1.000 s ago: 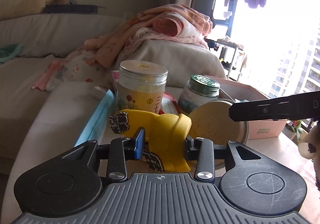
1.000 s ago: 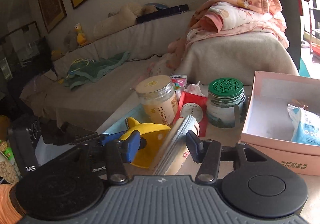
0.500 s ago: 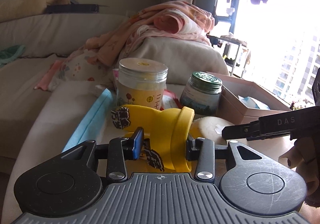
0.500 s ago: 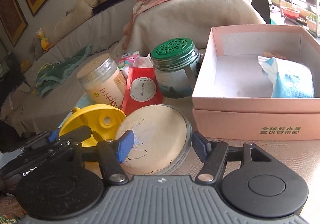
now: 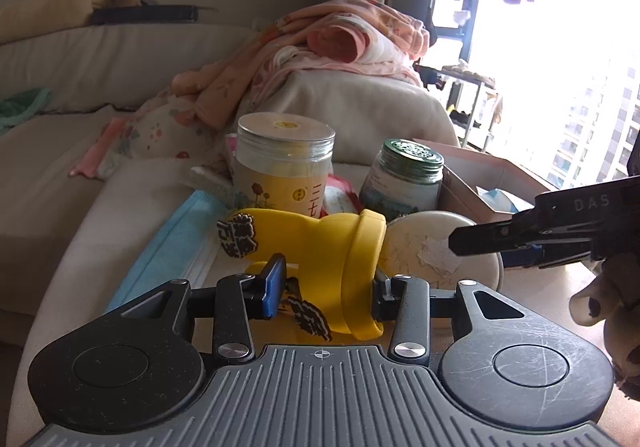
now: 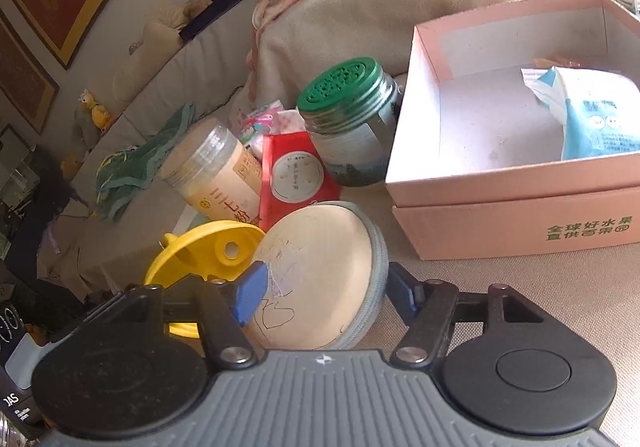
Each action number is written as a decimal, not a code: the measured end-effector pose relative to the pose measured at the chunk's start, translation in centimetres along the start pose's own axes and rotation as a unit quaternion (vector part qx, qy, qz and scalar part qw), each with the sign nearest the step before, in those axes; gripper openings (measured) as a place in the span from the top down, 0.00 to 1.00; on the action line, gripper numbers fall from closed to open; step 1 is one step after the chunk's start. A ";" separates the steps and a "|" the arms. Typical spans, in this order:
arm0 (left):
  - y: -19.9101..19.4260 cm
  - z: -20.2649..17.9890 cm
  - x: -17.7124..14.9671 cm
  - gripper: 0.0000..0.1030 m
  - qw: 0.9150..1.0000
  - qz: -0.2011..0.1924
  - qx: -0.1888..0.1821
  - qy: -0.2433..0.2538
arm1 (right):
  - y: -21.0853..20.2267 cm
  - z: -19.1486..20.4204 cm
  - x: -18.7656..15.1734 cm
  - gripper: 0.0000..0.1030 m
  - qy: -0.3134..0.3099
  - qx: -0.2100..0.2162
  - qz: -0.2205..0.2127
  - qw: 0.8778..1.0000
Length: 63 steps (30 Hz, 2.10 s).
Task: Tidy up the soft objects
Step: 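Grasp the beige round case with the right tool while the left tool holds the yellow cup, then carry the cup and case into the pink box and open both tools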
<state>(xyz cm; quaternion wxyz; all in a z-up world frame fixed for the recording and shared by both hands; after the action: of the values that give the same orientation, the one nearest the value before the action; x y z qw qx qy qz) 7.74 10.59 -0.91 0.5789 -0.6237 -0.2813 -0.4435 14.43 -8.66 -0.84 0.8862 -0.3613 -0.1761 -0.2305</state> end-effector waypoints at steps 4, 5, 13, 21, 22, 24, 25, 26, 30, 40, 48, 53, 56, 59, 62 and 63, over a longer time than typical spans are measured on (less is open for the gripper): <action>-0.1 0.1 -0.1 0.56 1.000 0.000 -0.002 -0.006 | -2.6 3.9 -0.5 0.49 -0.048 0.054 0.002 0.997; -0.1 0.1 -0.1 0.56 1.000 -0.001 -0.003 -0.006 | -2.6 4.9 -1.0 0.49 -0.068 0.056 0.008 0.996; -0.1 0.2 -0.2 0.56 1.000 0.002 -0.002 -0.005 | 0.5 3.7 -1.7 0.50 -0.043 0.002 0.050 0.998; 0.7 -0.4 0.9 0.60 1.000 0.023 0.013 0.013 | -0.4 3.0 -2.0 0.61 -0.055 -0.012 0.038 0.998; 0.8 -0.5 1.0 0.60 0.999 0.028 0.017 0.016 | -1.1 3.2 -2.0 0.61 -0.065 -0.014 0.028 0.997; 1.0 -0.6 1.2 0.63 0.999 0.035 0.023 0.017 | -2.5 3.2 -1.8 0.61 -0.078 -0.017 0.013 0.997; 1.0 -0.5 1.3 0.65 0.999 0.036 0.027 0.017 | -3.2 3.1 -1.8 0.61 -0.083 -0.021 0.007 0.996; 1.0 -0.5 1.3 0.66 0.999 0.037 0.030 0.016 | -3.8 2.9 -1.9 0.61 -0.089 -0.026 0.002 0.996; 0.1 -0.6 1.4 0.78 0.999 0.024 0.038 0.020 | -6.6 1.3 -2.2 0.61 -0.105 -0.047 -0.016 0.993; -6.6 -9.3 2.2 0.88 0.985 -0.008 -0.037 0.167 | -18.7 -2.9 -1.9 0.61 -0.110 -0.091 -0.102 0.985; -10.3 -15.7 12.0 0.88 0.965 -0.093 -0.110 0.221 | -27.1 -1.1 1.3 0.61 -0.112 -0.048 -0.180 0.976; -7.7 -17.2 18.9 0.88 0.957 -0.118 -0.098 0.247 | -30.6 0.0 4.9 0.61 -0.129 -0.050 -0.240 0.961; -3.0 -17.8 21.6 0.88 0.951 -0.108 -0.079 0.279 | -31.1 -0.6 6.7 0.61 -0.125 -0.061 -0.256 0.957; 2.8 -18.0 22.2 0.87 0.945 -0.075 -0.090 0.305 | -30.3 -1.7 7.9 0.61 -0.125 -0.079 -0.252 0.956; 9.8 -17.9 19.1 0.81 0.945 -0.002 -0.169 0.279 | -28.2 -3.4 8.8 0.61 -0.123 -0.099 -0.233 0.960; 12.0 -17.5 17.1 0.78 0.945 0.029 -0.189 0.265 | -27.2 -4.0 9.1 0.61 -0.119 -0.106 -0.223 0.962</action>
<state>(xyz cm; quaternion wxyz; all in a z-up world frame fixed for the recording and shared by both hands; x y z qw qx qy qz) 21.77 -11.28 7.32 0.5171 -0.5891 -0.0103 -0.6209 8.01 -31.30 15.94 0.7413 -0.4298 -0.3311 -0.3950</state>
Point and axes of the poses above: each gripper's, at about its wrist camera, not at the fingertips, and y roughly the way its jaws point, z to its left, x to its top, the point moved 8 cm from there along y, roughly the way its jaws point, and after that the axes turned 15 degrees about y, right-handed, at the moved point
